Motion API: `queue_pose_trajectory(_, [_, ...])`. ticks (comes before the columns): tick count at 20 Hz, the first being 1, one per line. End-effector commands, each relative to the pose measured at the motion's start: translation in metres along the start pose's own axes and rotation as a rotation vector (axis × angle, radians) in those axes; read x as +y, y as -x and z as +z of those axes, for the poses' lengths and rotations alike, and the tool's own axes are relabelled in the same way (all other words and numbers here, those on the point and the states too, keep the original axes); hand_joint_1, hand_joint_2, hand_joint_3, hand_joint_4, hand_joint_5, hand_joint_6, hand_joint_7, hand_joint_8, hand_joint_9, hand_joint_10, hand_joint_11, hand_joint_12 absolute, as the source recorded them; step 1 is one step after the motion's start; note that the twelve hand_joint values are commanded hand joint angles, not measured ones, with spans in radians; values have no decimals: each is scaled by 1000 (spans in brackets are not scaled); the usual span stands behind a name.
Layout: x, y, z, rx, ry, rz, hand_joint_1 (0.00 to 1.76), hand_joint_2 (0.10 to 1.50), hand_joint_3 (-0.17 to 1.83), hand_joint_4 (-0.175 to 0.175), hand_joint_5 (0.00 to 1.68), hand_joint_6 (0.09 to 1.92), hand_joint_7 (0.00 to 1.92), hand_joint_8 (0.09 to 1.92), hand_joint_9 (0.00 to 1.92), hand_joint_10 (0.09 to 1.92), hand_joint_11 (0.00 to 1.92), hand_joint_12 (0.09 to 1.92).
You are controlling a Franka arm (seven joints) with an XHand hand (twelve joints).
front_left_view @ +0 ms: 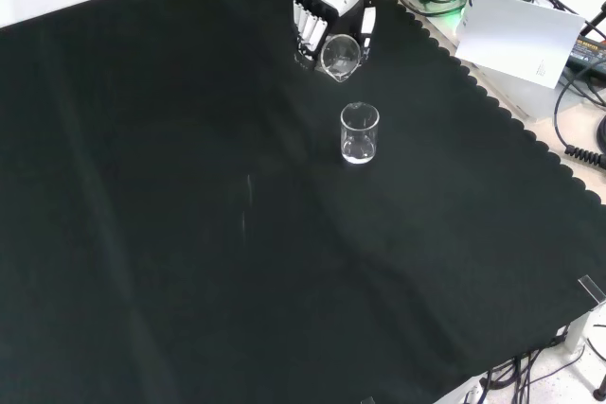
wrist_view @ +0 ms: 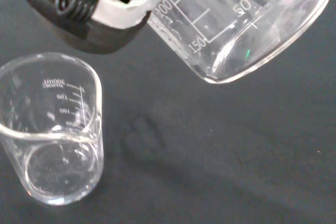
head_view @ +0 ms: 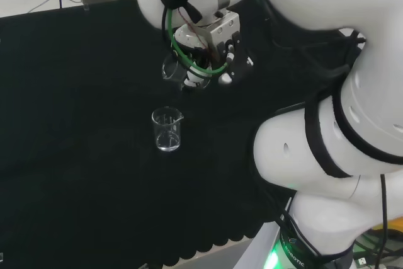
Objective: Place the beaker back on the table.
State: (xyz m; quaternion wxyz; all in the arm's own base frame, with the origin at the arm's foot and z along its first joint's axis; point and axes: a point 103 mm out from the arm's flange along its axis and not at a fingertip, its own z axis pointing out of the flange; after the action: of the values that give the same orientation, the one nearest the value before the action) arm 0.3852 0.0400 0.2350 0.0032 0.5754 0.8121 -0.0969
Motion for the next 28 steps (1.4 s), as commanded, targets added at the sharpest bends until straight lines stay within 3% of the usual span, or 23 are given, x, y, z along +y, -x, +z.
queue_pose_trajectory(1, [11,4,11,93,40,-28,1180,1046,-175,-29,1348,422,1488,759,1724,373,1435,607])
queue_pose_trajectory(8, [35,14,21,205,66,-29,1179,1048,-175,-32,1344,429,1485,759,1723,373,1435,605])
queue_pose_trajectory(15, [75,25,34,302,116,-91,1180,1051,-175,-38,1336,443,1476,757,1711,369,1429,599])
queue_pose_trajectory(18, [92,33,40,343,150,-101,1182,1054,-175,-53,1322,470,1469,754,1703,365,1428,593])
queue_pose_trajectory(20, [102,40,43,373,168,-99,1261,1061,-175,-133,1282,524,1365,613,1687,358,1420,585])
queue_pose_trajectory(22, [111,46,46,403,190,-91,1294,1063,-175,-165,1266,546,1326,550,1678,353,1417,581])
queue_pose_trajectory(27, [129,59,55,471,224,-64,1304,1064,-175,-175,1261,551,1313,527,1663,345,1415,577])
queue_pose_trajectory(28, [133,61,58,481,225,-62,1303,1058,-175,-145,1261,521,1364,468,1663,337,1416,571])
